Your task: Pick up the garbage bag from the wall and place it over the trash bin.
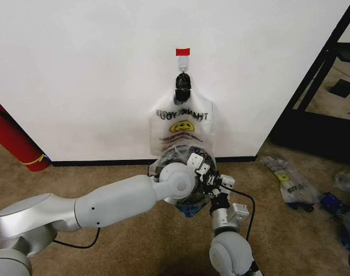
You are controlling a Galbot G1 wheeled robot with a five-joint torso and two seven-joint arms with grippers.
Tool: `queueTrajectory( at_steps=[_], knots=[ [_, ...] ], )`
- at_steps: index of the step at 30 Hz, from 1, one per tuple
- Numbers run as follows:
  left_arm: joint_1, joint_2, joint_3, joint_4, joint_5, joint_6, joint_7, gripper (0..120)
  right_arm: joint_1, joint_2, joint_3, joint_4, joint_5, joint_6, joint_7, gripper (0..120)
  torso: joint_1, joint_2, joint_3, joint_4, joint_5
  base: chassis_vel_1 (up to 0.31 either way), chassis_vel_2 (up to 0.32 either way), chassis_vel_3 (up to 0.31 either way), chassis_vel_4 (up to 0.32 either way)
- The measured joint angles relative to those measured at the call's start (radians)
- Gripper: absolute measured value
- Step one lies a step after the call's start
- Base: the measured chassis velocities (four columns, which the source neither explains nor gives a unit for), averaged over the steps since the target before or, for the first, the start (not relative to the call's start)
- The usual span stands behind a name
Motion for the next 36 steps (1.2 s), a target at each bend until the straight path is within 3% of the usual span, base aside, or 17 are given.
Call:
queueTrajectory(
  at_steps=[6,12,25,36],
  knots=[
    [-0.002,-0.006,0.025,0.021,0.035,-0.001,0.01,0,-0.004,0.0,0.0,0.013,0.003,-0.005,0.003,1,0.0,0.0,0.0,0.0,-0.0001,0.0,0.0,0.0,0.0],
    [-0.016,0.02,0.063,-0.019,0.027,0.001,0.011,0,-0.003,-0.002,0.0,0.021,0.001,-0.001,-0.004,1,0.0,0.0,0.0,0.0001,-0.0002,0.0,0.0,0.0,0.0],
    [-0.027,0.023,-0.009,-0.041,-0.024,-0.008,-0.006,0,-0.005,-0.001,0.002,0.012,-0.002,0.008,-0.005,1,0.0,0.0,0.0,0.0001,-0.0001,0.0,0.0,0.0,0.0],
    [-0.012,0.002,-0.003,0.002,-0.005,-0.027,-0.005,0,-0.006,0.011,-0.003,0.013,0.003,0.003,-0.003,1,0.0,0.0,0.0,0.0001,-0.0001,0.0,0.0,0.0,0.0]
  ],
)
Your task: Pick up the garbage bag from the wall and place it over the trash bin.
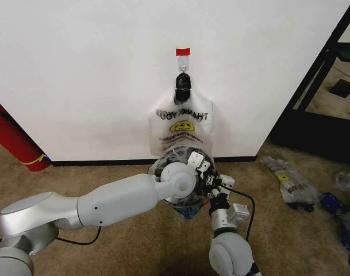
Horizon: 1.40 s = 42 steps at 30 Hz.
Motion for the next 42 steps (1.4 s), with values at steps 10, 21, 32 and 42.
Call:
queueTrajectory(
  at_steps=[10,21,32,42],
  knots=[
    [-0.025,0.034,-0.058,-0.097,-0.059,0.015,-0.024,0,0.025,0.012,0.026,-0.029,0.038,0.017,0.002,1,0.0,0.0,0.0,0.0002,0.0001,0.0,0.0,0.0,0.0],
    [-0.01,0.094,-0.179,-0.17,0.041,-0.079,-0.023,2,0.029,0.019,0.047,-0.079,0.085,0.008,0.014,1,-0.001,0.001,-0.001,0.0002,-0.0005,0.0,0.0,0.0,0.0],
    [0.095,0.205,-0.286,-0.275,0.076,-0.087,-0.021,3,0.024,0.023,0.046,-0.077,0.109,-0.001,0.019,1,0.0,0.0,0.0,-0.0002,-0.0004,0.0,0.0,0.0,0.0],
    [0.429,0.345,-0.612,-0.459,0.243,-0.185,0.138,30,0.017,0.02,0.049,-0.063,0.127,0.001,-0.005,1,0.0,0.0,0.0,0.0003,0.0001,0.0,0.0,0.0,0.0]
  ],
)
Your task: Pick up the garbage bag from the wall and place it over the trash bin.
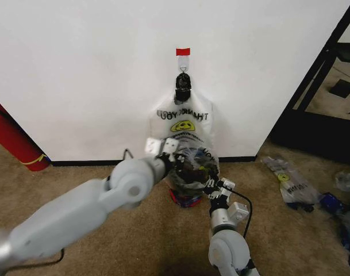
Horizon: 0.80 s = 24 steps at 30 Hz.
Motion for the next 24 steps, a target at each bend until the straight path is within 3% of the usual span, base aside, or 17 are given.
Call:
queueTrajectory(
  at_steps=[4,6,7,11,14,16,18,22,24],
  knots=[
    [0.317,-0.008,-0.243,-0.036,0.231,-0.202,0.164,46,-0.027,-0.015,0.022,0.038,-0.03,0.024,-0.028,1,0.0,0.0,0.0,0.0001,-0.0001,0.0,0.0,0.0,0.0],
    [0.444,-0.03,-0.303,-0.01,0.366,-0.312,0.224,54,-0.049,-0.02,0.04,0.057,-0.059,0.043,-0.042,1,0.0,0.0,0.0,-0.0004,-0.0002,0.0,0.0,0.0,0.0],
    [0.444,-0.03,-0.303,-0.01,0.366,-0.312,0.224,54,-0.049,-0.02,0.04,0.057,-0.059,0.043,-0.042,1,0.0,0.0,0.0,-0.0004,-0.0002,0.0,0.0,0.0,0.0],
    [0.685,-0.096,-0.421,0.08,0.646,-0.564,0.315,73,-0.099,-0.034,0.089,0.09,-0.129,0.103,-0.077,1,0.0,0.0,0.0,0.0002,-0.0002,0.0,0.0,0.0,0.0],
    [0.77,-0.137,-0.483,0.102,0.725,-0.656,0.341,84,-0.135,-0.046,0.134,0.117,-0.161,0.139,-0.108,1,0.0,0.0,0.0,-0.0003,-0.0001,0.0,0.0,0.0,0.0],
    [0.781,-0.142,-0.493,0.104,0.734,-0.667,0.343,86,-0.141,-0.049,0.141,0.122,-0.166,0.144,-0.113,1,0.0,0.0,0.0,-0.0003,0.0,0.0,0.0,0.0,0.0],
    [0.839,-0.177,-0.545,0.121,0.802,-0.74,0.349,97,-0.195,-0.064,0.194,0.155,-0.198,0.193,-0.145,1,0.0,0.0,0.0,-0.0006,0.0,0.0,0.0,0.0,0.0],
    [0.951,-0.205,-0.611,0.132,0.886,-0.851,0.354,100,-0.289,-0.072,0.264,0.199,-0.25,0.26,-0.182,1,0.0,0.0,0.0,-0.0004,-0.0001,0.0,0.0,0.0,0.0],
    [0.974,-0.208,-0.621,0.132,0.893,-0.868,0.355,100,-0.312,-0.072,0.277,0.206,-0.262,0.277,-0.192,1,0.0,0.0,0.0,-0.0003,0.0,0.0,0.0,0.0,0.0]
  ],
)
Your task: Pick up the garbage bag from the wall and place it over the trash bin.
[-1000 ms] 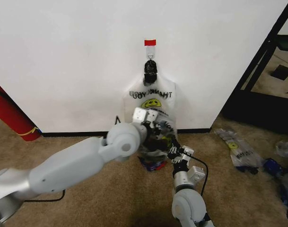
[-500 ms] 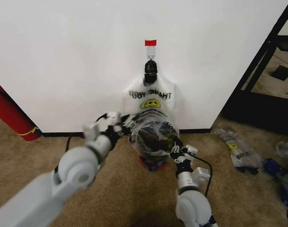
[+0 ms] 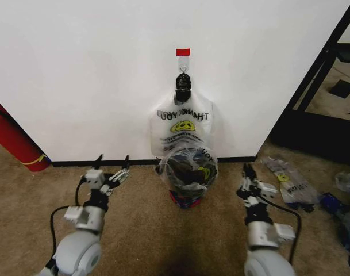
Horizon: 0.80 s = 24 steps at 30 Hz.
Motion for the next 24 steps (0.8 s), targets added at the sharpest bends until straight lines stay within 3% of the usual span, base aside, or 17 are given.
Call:
queueTrajectory(
  at_steps=[8,24],
  knots=[
    [0.083,-0.043,-0.054,-0.037,0.037,-0.037,0.003,100,-0.124,0.03,0.075,0.041,-0.041,0.132,-0.056,1,0.0,0.0,0.0,-0.0003,0.0,0.0,0.0,0.0,0.0],
    [0.085,-0.092,-0.002,-0.078,0.148,-0.01,0.005,100,-0.245,0.095,0.109,0.099,-0.043,0.261,-0.149,1,0.0,0.0,0.0,-0.0001,0.0,0.0,0.0,0.0,0.0]
  ],
)
